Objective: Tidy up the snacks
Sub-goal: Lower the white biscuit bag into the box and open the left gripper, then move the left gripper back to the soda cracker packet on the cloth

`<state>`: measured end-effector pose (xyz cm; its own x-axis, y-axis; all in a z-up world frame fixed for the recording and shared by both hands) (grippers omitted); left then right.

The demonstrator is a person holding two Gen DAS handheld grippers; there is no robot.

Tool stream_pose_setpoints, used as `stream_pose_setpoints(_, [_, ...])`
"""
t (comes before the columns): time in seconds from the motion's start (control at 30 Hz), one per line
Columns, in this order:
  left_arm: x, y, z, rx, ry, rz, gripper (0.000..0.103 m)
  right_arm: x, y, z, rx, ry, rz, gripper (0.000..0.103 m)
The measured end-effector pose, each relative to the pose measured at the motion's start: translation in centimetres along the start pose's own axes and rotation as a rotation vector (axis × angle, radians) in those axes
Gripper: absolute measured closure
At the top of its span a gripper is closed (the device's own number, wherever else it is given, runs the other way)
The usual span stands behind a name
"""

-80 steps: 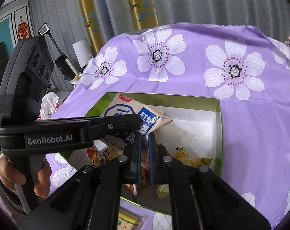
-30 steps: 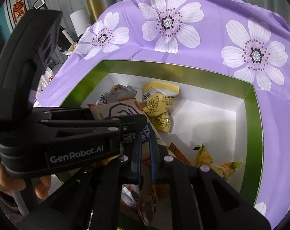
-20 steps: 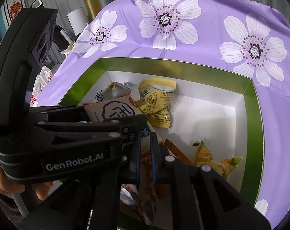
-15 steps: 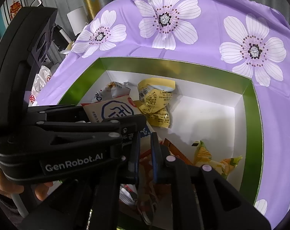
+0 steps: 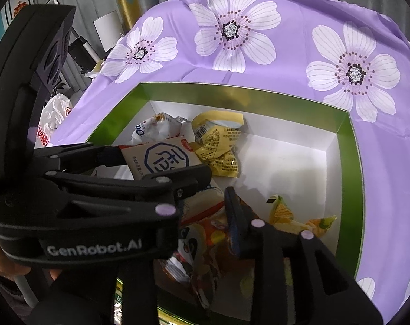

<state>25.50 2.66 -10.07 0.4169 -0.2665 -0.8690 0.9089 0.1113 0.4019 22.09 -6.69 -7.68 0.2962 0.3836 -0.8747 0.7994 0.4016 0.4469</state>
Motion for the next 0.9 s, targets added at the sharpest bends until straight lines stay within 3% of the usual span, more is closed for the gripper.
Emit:
stream_pose_setpoints(0.1, [-0.1,0.0,0.3,0.008,0.007,0.004,0.024,-0.1,-0.1,0.1,0.007,-0.010,0.000,0.057])
stream_pose_setpoints(0.4, [-0.3,-0.1,0.5,0.009,0.012,0.010,0.019,-0.4,-0.1,0.6,0.018,-0.021,0.011,0.053])
stream_pose_setpoints(0.5, [-0.4,0.0,0.5,0.007,0.013,0.016,0.015,-0.5,-0.1,0.7,0.019,-0.026,0.015,0.048])
stream_pose_setpoints(0.77, [-1.1,-0.2,0.7,0.017,0.032,0.051,0.014,-1.3,-0.3,1.1,0.040,-0.043,0.033,0.036])
stream_pose_setpoints(0.83, [-1.3,-0.2,0.8,0.015,0.036,0.058,0.006,-1.6,-0.3,1.2,0.042,-0.046,0.038,0.036])
stream_pose_setpoints(0.9, [-1.6,-0.1,0.9,0.016,0.036,0.068,0.005,-1.8,-0.3,1.3,0.043,-0.052,0.043,0.035])
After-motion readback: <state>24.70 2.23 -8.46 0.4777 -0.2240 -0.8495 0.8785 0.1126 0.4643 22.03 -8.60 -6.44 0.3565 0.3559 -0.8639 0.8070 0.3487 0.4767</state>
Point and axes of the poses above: each gripper's, at about its wrist camera, not at the fingertips, and x roughly the way its jaws point, z to its right, y to its top, the point moved 4 cm from there along x, roughly the way its jaws point, and after that the axes turned 8 degrees about -z, right-handed, at the moved point
